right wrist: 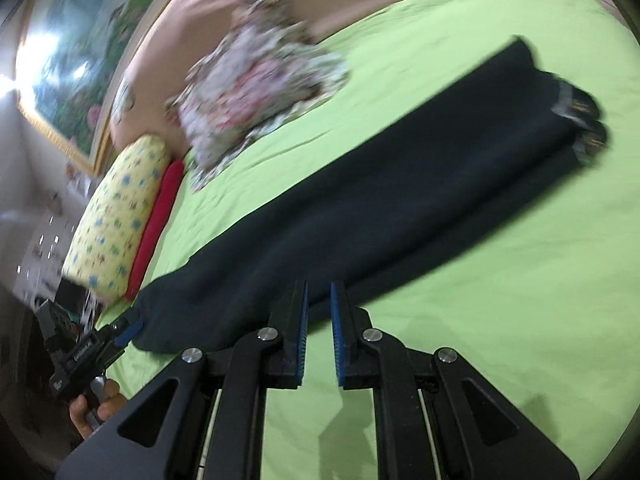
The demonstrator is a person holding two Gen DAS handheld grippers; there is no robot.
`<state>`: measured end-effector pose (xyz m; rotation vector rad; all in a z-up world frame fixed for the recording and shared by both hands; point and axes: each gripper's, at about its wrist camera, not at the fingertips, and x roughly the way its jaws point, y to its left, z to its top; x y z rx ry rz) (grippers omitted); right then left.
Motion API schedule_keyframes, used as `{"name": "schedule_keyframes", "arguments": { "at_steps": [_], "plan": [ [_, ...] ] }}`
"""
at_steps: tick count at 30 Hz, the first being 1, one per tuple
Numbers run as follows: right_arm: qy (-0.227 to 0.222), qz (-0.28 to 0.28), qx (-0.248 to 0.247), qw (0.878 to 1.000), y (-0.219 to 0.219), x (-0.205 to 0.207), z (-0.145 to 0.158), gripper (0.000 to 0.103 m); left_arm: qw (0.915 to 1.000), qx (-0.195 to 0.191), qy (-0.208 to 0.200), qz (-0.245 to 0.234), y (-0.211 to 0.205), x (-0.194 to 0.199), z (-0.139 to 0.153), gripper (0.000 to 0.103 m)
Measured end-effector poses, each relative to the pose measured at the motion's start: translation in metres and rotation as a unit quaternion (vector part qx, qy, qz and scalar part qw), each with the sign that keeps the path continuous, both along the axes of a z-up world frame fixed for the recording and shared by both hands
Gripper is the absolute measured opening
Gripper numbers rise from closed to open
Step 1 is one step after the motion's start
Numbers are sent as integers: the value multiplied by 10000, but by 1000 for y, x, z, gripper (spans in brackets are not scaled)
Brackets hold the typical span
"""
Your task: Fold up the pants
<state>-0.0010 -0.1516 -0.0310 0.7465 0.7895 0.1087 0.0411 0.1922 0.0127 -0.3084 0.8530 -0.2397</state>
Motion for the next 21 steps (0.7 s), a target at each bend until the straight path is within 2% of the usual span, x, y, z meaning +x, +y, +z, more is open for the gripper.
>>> {"name": "schedule_keyframes", "arguments": {
  "at_steps": [7, 13, 21],
  "plan": [
    [53, -682, 96, 9976, -46, -15, -6, 12, 9950, 145, 155, -971, -76, 13, -6, 72],
    [54, -1041, 100, 9945, -76, -15, -7, 12, 9778, 720, 197, -1959, -157, 21, -19, 72],
    [117, -1348, 208, 9906, -111, -5, -14, 12, 9598, 1072, 131, -2590, -225, 40, -30, 72]
  ]
}}
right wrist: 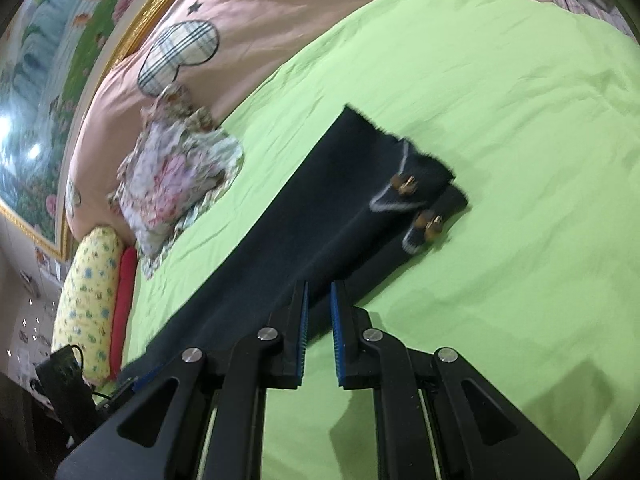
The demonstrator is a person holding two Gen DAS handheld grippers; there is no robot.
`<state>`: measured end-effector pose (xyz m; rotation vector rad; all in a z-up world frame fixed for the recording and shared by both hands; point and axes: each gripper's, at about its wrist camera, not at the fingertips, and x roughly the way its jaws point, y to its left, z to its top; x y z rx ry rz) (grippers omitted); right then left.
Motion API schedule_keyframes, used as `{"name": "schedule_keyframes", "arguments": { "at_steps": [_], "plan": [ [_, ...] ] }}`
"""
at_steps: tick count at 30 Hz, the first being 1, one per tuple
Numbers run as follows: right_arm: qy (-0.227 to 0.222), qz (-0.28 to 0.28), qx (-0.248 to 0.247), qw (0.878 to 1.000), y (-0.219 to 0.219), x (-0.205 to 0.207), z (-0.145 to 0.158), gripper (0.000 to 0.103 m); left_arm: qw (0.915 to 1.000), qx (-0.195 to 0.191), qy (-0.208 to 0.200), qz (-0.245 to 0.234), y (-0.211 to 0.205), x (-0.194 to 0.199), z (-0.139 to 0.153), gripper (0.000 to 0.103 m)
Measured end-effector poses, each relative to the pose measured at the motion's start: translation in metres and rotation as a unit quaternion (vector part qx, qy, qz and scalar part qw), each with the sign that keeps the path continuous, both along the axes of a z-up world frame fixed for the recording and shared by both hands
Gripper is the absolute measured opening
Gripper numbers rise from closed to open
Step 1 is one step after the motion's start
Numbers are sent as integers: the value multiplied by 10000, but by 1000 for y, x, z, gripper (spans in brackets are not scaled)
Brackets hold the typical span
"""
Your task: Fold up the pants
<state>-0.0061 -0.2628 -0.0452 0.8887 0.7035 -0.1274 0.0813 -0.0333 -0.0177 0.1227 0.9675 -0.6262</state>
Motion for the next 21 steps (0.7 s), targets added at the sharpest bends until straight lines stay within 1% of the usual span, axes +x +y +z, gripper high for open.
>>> {"name": "schedule_keyframes", "arguments": {
  "at_steps": [2, 4, 8, 12, 14, 16, 18, 19, 20, 21],
  "plan": [
    [-17, -60, 54, 10000, -7, 2, -1, 12, 9998, 81, 17, -198, -18, 5, -4, 72],
    [15, -103, 59, 9999, -12, 5, -2, 12, 9993, 122, 80, -334, -27, 8, -9, 72],
    [129, -151, 149, 9997, -21, 13, -11, 12, 9975, 321, 217, -590, -46, 13, -23, 72],
    [128, -190, 362, 9991, -30, 17, -23, 13, 9960, 398, 176, -775, -57, 16, -28, 72],
    [162, -202, 443, 9987, -33, 21, -28, 13, 9944, 594, 131, -859, -66, 19, -32, 71],
    [125, -223, 560, 9981, -36, 23, -32, 14, 9937, 659, 150, -895, -72, 23, -36, 70],
    [74, -247, 651, 9975, -36, 24, -32, 15, 9936, 618, 189, -923, -73, 25, -34, 61],
    [22, -257, 663, 9975, -36, 23, -31, 16, 9933, 590, 215, -967, -73, 25, -33, 54],
    [5, -275, 652, 9975, -36, 23, -30, 16, 9926, 614, 186, -1031, -75, 24, -32, 44],
    [-15, -297, 667, 9973, -37, 23, -30, 16, 9918, 641, 146, -1092, -76, 23, -31, 39]
  ]
}}
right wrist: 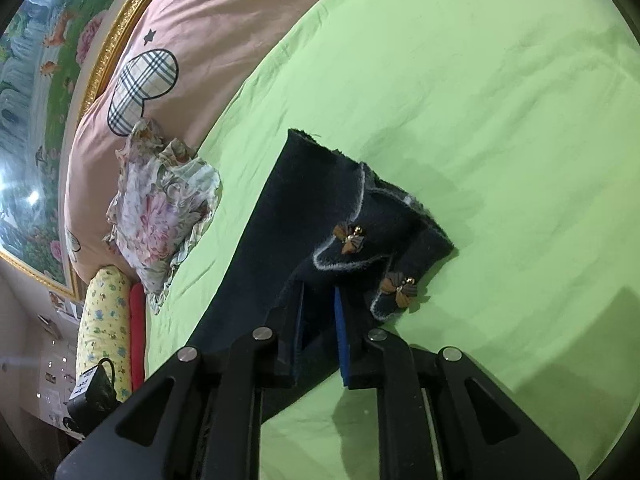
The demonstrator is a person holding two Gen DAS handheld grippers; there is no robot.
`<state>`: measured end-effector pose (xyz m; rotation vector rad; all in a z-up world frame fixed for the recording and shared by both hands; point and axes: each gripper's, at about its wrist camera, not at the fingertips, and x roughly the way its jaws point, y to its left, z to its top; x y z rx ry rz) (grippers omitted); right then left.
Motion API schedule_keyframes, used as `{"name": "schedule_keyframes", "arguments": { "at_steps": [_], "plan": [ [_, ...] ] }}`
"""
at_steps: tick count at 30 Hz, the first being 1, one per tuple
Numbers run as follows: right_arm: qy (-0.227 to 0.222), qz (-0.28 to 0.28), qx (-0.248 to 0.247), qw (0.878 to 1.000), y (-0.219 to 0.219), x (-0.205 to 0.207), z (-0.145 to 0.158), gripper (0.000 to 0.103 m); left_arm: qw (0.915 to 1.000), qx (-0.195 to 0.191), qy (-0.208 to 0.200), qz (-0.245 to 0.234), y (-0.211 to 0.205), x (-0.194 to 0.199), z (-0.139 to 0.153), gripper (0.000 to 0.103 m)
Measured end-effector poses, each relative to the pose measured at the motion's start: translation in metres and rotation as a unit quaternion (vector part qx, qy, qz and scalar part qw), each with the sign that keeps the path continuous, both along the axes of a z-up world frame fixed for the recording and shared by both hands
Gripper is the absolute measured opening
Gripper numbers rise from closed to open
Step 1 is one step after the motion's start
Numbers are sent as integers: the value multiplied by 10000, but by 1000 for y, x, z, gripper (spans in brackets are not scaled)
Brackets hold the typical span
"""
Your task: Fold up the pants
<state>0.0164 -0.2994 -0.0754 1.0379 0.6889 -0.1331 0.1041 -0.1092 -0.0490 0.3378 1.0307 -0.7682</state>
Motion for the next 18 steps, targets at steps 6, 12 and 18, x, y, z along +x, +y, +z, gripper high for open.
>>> {"name": "schedule_keyframes", "arguments": {
  "at_steps": [6, 12, 18],
  "plan": [
    [-227, 82, -164, 9996, 1, 0, 6, 5, 9999, 19, -25, -105, -4, -3, 8, 8],
    [-424, -31, -270, 9987, -3, -22, 26, 5, 9982, -385, 358, -287, 0, -13, 25, 5],
    [184, 68, -60, 9998, -6, -9, -3, 7, 9987, -146, 261, -408, -5, -19, 12, 10]
  ]
}}
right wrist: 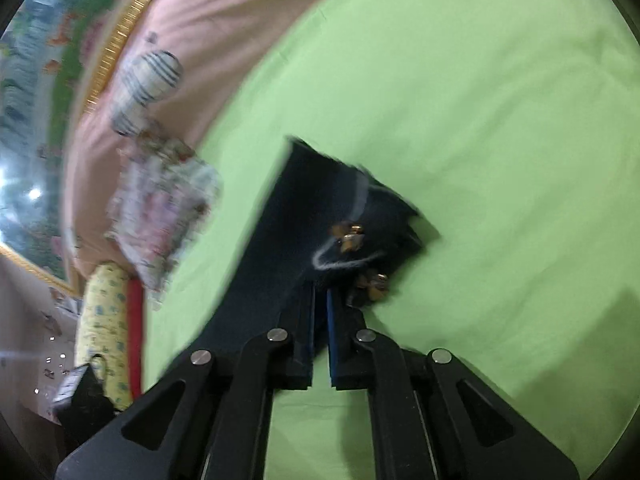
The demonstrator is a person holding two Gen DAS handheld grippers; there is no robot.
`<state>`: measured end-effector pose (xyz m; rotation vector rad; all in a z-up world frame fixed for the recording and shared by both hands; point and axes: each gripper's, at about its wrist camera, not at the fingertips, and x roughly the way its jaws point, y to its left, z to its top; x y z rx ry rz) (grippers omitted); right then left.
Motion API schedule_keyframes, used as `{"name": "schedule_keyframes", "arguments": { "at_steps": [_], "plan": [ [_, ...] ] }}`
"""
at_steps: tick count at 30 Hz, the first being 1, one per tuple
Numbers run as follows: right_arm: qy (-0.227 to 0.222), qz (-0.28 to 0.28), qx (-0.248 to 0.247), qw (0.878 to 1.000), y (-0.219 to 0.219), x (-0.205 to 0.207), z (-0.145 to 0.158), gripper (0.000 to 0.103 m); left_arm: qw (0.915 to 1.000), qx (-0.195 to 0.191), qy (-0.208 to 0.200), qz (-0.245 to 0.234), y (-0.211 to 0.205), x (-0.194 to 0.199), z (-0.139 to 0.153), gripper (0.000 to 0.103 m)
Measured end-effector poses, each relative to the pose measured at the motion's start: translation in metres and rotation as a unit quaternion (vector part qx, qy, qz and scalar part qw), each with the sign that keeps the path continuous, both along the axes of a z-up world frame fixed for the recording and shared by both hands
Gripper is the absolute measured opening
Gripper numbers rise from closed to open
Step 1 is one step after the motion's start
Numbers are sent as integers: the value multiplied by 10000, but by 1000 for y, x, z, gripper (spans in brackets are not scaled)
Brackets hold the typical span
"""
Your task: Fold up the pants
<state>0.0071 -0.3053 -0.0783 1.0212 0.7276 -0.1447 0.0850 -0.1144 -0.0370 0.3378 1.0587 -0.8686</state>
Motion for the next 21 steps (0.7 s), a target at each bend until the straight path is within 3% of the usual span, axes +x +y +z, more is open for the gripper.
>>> {"name": "schedule_keyframes", "arguments": {
  "at_steps": [3, 6, 8, 9, 11, 14, 21],
  "plan": [
    [-77, -15, 65, 9999, -2, -6, 0, 9, 10000, -12, 76, 20, 2, 7, 7, 12],
    [-219, -88, 53, 9997, -4, -18, 6, 19, 9999, -46, -21, 106, 4, 15, 21, 15],
    [-302, -215, 37, 9993, -6, -27, 8, 57, 9997, -196, 83, 92, 4, 24, 30, 25],
    [-393, -281, 44, 9988, -8, -31, 9, 63, 9994, -293, 134, 88, 4, 26, 36, 31],
    [-518, -425, 84, 9977, -13, -40, 10, 65, 9984, -497, 249, 66, 3, 34, 45, 58],
    [-544, -440, 213, 9973, -18, -40, 6, 65, 9964, -784, 313, 16, -3, 41, 60, 58],
    [-533, -536, 429, 9962, -25, -36, -3, 65, 9982, -462, 362, -119, -51, 80, 47, 58]
  ]
}}
